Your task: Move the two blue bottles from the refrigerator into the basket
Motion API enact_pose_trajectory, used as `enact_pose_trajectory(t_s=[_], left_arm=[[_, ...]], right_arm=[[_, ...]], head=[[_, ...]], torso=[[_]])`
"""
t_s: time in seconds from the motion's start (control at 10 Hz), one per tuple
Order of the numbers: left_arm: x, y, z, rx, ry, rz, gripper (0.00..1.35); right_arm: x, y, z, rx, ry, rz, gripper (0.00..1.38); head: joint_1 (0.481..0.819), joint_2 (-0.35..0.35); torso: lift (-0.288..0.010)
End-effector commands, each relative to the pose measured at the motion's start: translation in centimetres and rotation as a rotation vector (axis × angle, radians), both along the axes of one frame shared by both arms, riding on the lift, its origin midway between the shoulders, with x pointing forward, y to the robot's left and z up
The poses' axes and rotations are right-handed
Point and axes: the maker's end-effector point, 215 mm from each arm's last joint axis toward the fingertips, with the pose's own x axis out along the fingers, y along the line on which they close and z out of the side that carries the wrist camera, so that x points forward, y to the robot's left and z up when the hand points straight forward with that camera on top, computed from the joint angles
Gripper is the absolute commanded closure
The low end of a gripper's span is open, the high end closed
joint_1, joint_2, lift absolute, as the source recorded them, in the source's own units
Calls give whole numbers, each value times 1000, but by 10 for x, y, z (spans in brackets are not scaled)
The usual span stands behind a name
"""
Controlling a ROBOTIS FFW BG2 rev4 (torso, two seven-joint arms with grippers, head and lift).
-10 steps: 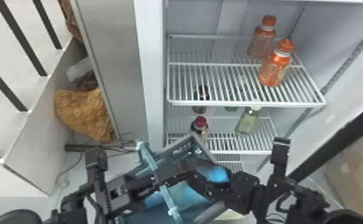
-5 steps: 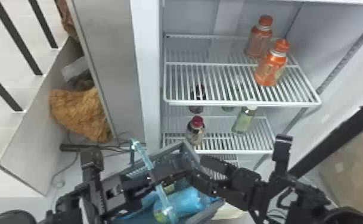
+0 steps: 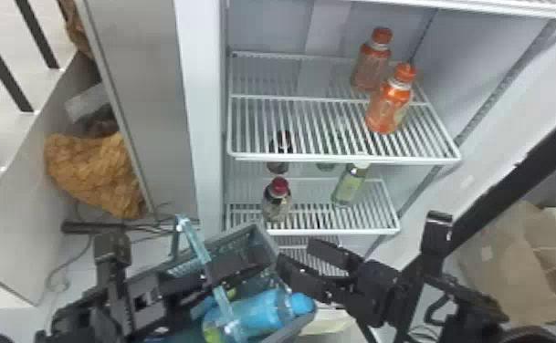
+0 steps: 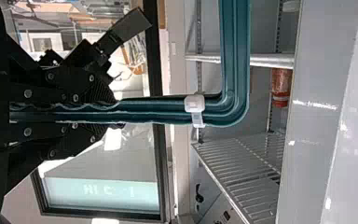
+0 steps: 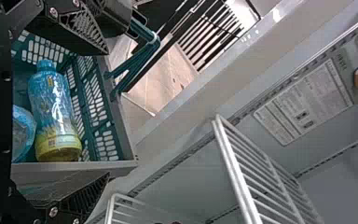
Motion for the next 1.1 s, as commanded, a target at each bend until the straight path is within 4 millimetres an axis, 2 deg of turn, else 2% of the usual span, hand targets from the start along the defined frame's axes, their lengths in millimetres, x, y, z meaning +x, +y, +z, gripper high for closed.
enact_pose_trajectory(t_s=[0.0, 0.2, 0.5, 1.0], left_arm=[[-1, 0, -1, 0, 2, 0, 1202], [-2, 0, -3, 2, 8, 0, 1202], [-4, 1, -4, 3, 14, -1, 1202], [-10, 1, -9, 5, 29, -6, 1202]], right_arm=[[-5, -6, 7, 1, -8, -11, 137], [-7, -17, 11, 12, -35, -44, 139], [8, -49, 19, 35, -219, -168, 133], [-9, -94, 6, 7, -321, -332, 130]], head=[[695, -163], [695, -180], [695, -219], [695, -306]], torso=[[-10], [-10], [-10], [-10]])
